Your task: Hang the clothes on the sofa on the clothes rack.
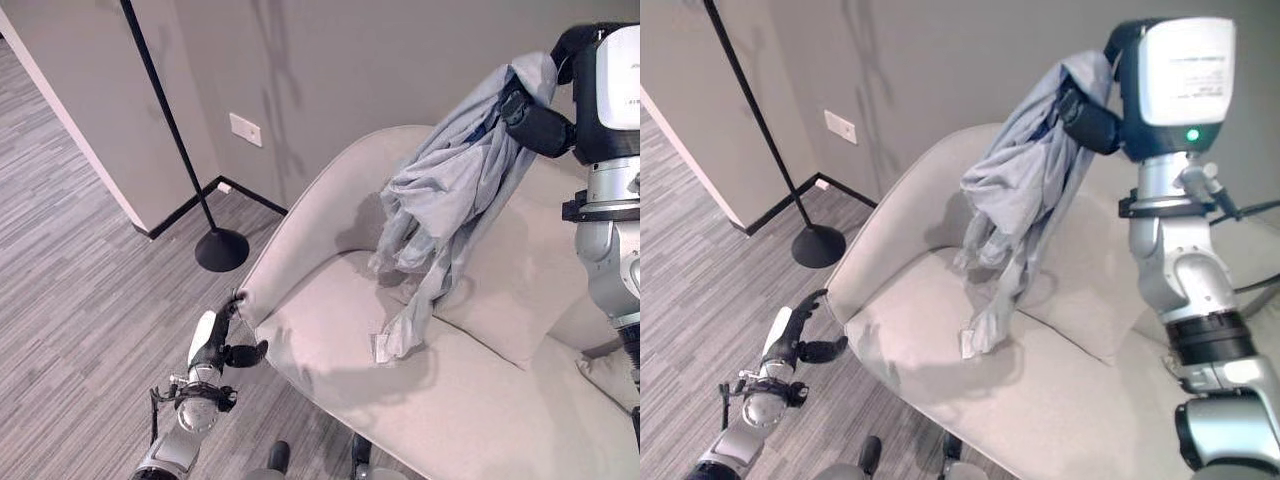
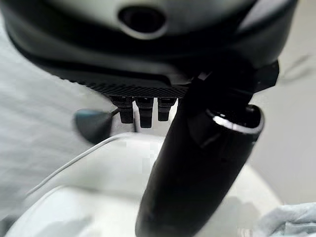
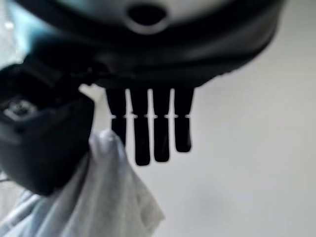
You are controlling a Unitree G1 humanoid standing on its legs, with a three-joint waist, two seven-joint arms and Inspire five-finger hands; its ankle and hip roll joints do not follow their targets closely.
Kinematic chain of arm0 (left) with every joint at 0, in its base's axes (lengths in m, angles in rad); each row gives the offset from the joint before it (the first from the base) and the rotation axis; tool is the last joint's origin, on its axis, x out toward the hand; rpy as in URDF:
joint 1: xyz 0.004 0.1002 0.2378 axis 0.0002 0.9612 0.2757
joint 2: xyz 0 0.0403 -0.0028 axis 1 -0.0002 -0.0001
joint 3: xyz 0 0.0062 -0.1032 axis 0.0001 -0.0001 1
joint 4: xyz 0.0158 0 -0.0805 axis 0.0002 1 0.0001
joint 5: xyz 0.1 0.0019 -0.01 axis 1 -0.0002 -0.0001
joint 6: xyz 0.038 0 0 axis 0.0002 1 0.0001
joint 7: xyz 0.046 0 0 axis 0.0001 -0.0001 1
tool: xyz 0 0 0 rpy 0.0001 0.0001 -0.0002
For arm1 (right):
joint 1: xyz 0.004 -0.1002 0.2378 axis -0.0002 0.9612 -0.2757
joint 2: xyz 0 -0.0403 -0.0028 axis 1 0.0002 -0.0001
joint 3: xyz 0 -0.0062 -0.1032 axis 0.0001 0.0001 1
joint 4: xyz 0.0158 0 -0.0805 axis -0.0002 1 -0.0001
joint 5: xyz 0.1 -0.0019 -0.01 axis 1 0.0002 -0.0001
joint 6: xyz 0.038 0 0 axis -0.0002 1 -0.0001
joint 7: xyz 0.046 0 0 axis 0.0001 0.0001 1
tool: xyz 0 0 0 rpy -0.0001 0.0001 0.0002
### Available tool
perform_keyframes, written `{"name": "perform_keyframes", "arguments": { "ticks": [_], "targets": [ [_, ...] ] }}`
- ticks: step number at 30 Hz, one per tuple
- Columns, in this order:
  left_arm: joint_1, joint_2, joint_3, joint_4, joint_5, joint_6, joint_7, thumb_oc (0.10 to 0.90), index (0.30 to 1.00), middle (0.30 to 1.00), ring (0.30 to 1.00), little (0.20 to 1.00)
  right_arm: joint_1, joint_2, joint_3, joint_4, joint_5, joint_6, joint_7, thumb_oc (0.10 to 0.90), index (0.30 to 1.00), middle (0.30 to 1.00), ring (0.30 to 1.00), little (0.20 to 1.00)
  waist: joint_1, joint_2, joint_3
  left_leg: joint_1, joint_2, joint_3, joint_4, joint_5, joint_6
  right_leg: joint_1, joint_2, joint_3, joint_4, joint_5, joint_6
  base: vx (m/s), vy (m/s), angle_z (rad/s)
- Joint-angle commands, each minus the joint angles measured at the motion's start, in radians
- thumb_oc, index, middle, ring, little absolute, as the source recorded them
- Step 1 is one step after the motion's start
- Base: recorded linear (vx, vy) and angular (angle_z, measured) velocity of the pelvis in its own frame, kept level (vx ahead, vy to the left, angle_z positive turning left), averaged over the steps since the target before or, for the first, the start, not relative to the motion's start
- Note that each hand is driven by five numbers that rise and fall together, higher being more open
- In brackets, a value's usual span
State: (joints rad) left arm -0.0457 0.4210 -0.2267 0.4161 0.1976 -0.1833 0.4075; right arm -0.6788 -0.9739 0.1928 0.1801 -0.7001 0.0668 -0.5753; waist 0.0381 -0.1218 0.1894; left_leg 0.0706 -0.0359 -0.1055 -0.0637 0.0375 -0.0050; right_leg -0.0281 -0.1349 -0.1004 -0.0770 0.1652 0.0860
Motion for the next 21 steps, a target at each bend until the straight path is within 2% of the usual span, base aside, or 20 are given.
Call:
{"name": "perform_keyframes", "arguments": {
  "ticks": [1,5,9,15,16,17,19,20,21],
  "targets": [
    [-0.067,0.046,-0.032,-0.071,0.092,-0.110,0.175,0.800,0.900,0.900,0.900,0.900,-0.118,-0.058,-0.018,-0.028,0.013,-0.009,-0.097,0.400,0.300,0.300,0.300,0.300,0.013,-0.039,-0.204,-0.032,-0.012,0.003,0.041,-0.138,0.024,-0.036,-0.068,-0.027,0.137,-0.115,0.076,0.01,0.018,-0.20],
    [-0.145,0.054,-0.039,-0.150,0.117,-0.120,0.237,0.800,0.900,0.900,0.900,0.900,-0.151,-0.050,-0.012,-0.065,0.025,-0.018,-0.115,0.400,0.300,0.300,0.300,0.300,-0.004,-0.042,-0.222,-0.021,-0.013,0.016,0.036,-0.141,0.027,-0.034,-0.069,-0.015,0.138,-0.114,0.078,-0.01,0.020,-0.20],
    [-0.246,0.033,-0.089,-0.176,0.121,-0.126,0.246,0.800,0.900,0.900,0.900,0.900,-0.225,-0.029,0.020,-0.072,0.042,-0.021,-0.124,0.400,0.300,0.300,0.300,0.300,-0.026,-0.044,-0.236,-0.006,-0.014,0.029,0.031,-0.144,0.030,-0.035,-0.069,0.002,0.144,-0.112,0.079,0.01,0.019,-0.11],
    [-0.325,-0.054,-0.195,-0.126,0.072,-0.138,0.198,0.800,0.900,0.900,0.900,0.900,-0.343,-0.010,0.078,-0.053,0.069,-0.018,-0.129,0.400,0.300,0.300,0.300,0.300,-0.047,-0.043,-0.242,0.002,-0.018,0.044,0.028,-0.139,0.034,-0.039,-0.070,0.019,0.148,-0.101,0.077,-0.01,0.012,-0.07],
    [-0.351,-0.090,-0.240,-0.111,0.036,-0.145,0.165,0.800,0.900,0.900,0.900,0.900,-0.375,0.006,0.092,-0.051,0.080,-0.018,-0.132,0.400,0.300,0.300,0.300,0.300,-0.055,-0.044,-0.246,0.004,-0.019,0.046,0.026,-0.139,0.035,-0.041,-0.070,0.022,0.147,-0.100,0.076,-0.03,0.004,-0.08],
    [-0.355,-0.093,-0.239,-0.108,0.034,-0.147,0.164,0.800,0.900,0.900,0.900,0.900,-0.380,0.004,0.096,-0.048,0.081,-0.018,-0.133,0.400,0.300,0.300,0.300,0.300,-0.054,-0.042,-0.244,0.004,-0.019,0.046,0.025,-0.139,0.035,-0.041,-0.069,0.023,0.147,-0.101,0.076,0.01,0.006,-0.11],
    [-0.370,-0.136,-0.292,-0.105,-0.041,-0.160,0.112,0.800,0.900,0.900,0.900,0.900,-0.417,0.016,0.111,-0.052,0.088,-0.017,-0.134,0.400,0.300,0.300,0.300,0.300,-0.063,-0.040,-0.245,0.006,-0.019,0.048,0.024,-0.139,0.037,-0.042,-0.068,0.028,0.149,-0.100,0.074,0.00,0.008,-0.10],
    [-0.374,-0.171,-0.334,-0.106,-0.123,-0.170,0.057,0.800,0.900,0.900,0.900,0.900,-0.448,0.025,0.124,-0.050,0.087,-0.012,-0.132,0.400,0.300,0.300,0.300,0.300,-0.068,-0.040,-0.246,0.007,-0.020,0.051,0.024,-0.139,0.038,-0.043,-0.068,0.031,0.150,-0.100,0.074,0.00,0.009,-0.06],
    [-0.376,-0.172,-0.332,-0.104,-0.126,-0.170,0.054,0.800,0.900,0.900,0.900,0.900,-0.452,0.024,0.128,-0.048,0.088,-0.012,-0.133,0.400,0.300,0.300,0.300,0.300,-0.067,-0.039,-0.245,0.008,-0.020,0.052,0.024,-0.139,0.039,-0.043,-0.067,0.031,0.150,-0.100,0.074,0.00,0.010,-0.04]
  ]
}}
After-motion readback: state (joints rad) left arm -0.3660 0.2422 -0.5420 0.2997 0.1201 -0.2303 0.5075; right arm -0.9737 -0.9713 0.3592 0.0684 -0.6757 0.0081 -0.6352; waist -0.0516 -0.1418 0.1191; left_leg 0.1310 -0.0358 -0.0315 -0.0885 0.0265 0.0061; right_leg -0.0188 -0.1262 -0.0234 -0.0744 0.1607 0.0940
